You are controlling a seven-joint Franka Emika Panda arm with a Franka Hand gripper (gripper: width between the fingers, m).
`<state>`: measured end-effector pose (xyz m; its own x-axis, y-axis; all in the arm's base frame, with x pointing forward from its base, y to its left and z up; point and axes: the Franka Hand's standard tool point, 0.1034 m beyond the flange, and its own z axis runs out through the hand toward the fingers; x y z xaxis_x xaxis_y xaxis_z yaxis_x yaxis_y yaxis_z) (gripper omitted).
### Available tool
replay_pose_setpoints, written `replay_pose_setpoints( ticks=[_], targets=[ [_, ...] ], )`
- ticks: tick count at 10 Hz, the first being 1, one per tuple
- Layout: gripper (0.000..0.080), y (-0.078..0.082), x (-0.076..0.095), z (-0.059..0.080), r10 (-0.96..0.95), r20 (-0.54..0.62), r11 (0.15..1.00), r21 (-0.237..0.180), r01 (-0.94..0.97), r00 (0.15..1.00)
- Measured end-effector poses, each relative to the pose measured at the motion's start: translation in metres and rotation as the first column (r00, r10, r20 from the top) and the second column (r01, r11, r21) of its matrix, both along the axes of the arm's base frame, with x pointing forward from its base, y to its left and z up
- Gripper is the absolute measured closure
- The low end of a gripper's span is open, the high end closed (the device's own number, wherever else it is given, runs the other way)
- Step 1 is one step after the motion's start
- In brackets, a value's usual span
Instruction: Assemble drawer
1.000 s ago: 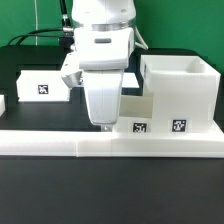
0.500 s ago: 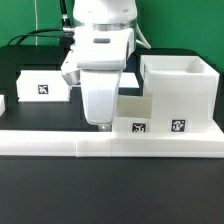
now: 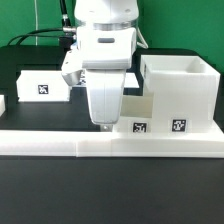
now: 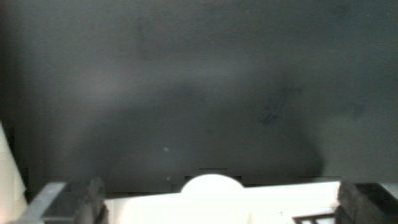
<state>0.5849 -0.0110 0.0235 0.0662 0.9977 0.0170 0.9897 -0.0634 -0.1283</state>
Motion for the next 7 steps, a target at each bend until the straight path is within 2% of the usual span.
replay_pose_setpoints(
  ticks=[2, 4, 7],
  targets=[
    [0.0151, 0.0, 0.0, 0.002, 0.008, -0.003, 1.0, 0.0, -0.008, 1.0],
    [0.0151, 0.002, 0.004, 0.02, -0.017, -0.007, 1.0, -0.011, 0.017, 1.0],
    [0.0151, 0.001, 0.001, 0.018, -0.039, -0.012, 0.999, -0.015, 0.039, 0.999]
  ],
)
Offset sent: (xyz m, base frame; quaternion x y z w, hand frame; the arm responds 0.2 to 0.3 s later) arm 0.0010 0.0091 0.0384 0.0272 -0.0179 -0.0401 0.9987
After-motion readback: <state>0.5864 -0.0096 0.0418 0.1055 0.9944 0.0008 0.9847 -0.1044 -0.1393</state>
